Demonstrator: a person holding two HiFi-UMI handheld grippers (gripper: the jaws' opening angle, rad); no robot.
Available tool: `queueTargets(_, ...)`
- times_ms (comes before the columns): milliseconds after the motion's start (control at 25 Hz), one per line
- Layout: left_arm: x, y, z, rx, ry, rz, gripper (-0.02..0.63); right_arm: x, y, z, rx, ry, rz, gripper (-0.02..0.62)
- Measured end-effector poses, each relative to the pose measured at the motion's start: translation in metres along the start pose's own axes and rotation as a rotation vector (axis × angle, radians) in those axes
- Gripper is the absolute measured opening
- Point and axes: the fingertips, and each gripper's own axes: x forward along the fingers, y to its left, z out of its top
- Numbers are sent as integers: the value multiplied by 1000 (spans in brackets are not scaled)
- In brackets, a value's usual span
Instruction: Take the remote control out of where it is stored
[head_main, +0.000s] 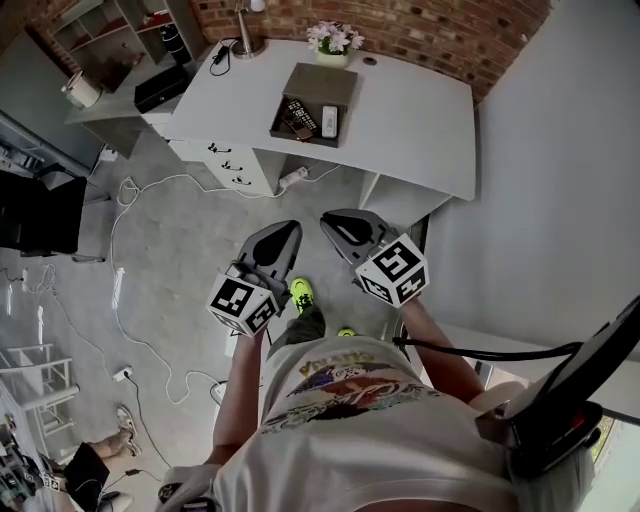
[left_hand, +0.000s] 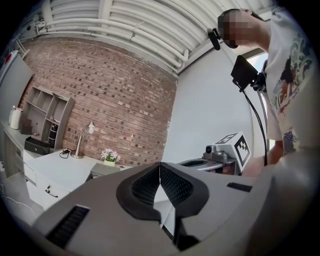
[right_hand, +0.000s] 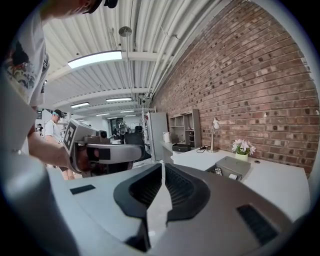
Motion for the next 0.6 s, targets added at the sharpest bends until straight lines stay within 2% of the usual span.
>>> queueTargets(320, 19, 66, 12, -15, 12, -20, 6, 52, -38, 9, 42, 48, -92, 8)
queueTargets(600, 31, 106, 25, -25, 0, -44, 6, 88, -54, 24, 39, 44, -109, 8)
